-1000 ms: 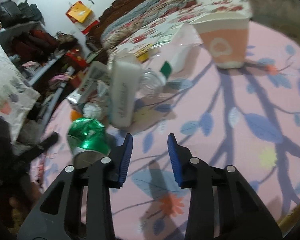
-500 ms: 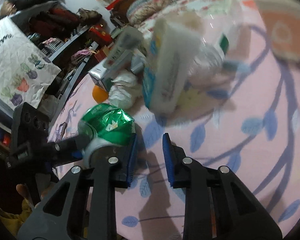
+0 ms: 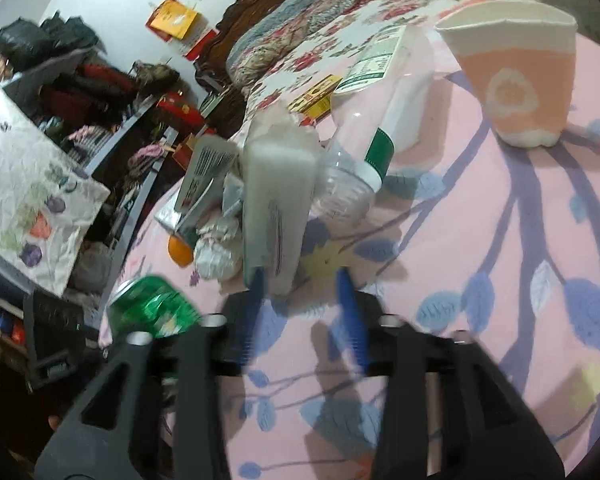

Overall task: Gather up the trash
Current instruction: 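Grasp the green crushed can with the left tool while the right tool grasps the white milk carton, then lift the can and carton and carry both toward the beige wastebasket, then open both tools over the wastebasket to drop the can and carton, then bring both open tools back to the orange peel and crumpled paper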

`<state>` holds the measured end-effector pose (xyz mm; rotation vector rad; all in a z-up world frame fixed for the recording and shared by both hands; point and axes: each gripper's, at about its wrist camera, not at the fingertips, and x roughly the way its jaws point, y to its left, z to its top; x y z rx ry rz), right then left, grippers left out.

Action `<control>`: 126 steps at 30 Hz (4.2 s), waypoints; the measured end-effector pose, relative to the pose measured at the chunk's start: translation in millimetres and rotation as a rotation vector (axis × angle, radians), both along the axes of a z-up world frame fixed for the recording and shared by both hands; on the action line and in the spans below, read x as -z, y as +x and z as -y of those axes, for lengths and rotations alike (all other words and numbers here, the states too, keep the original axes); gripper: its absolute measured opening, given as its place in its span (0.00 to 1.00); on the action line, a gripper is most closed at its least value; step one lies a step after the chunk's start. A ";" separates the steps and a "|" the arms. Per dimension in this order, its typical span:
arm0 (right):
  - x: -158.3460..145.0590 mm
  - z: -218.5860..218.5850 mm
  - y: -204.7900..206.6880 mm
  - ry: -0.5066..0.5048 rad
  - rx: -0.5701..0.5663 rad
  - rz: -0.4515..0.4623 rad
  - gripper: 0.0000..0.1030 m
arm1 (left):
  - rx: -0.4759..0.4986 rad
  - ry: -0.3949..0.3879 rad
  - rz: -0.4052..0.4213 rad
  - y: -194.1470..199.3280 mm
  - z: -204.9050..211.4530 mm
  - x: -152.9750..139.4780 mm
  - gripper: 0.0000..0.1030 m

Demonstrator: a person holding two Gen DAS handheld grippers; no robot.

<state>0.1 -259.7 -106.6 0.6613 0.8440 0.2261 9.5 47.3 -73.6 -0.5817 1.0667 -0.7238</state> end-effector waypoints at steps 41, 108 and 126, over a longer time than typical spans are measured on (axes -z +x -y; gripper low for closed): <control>-29.9 -32.3 -72.4 -0.383 -0.024 0.176 0.30 | 0.066 0.180 0.158 -26.9 33.4 -15.4 0.15; -31.2 345.1 -93.6 -0.454 0.659 0.055 0.33 | 0.705 0.206 0.403 71.6 554.3 -98.6 0.15; -22.0 319.1 -110.3 -0.218 0.654 0.180 0.49 | 0.576 0.126 0.485 55.5 397.0 -124.6 0.65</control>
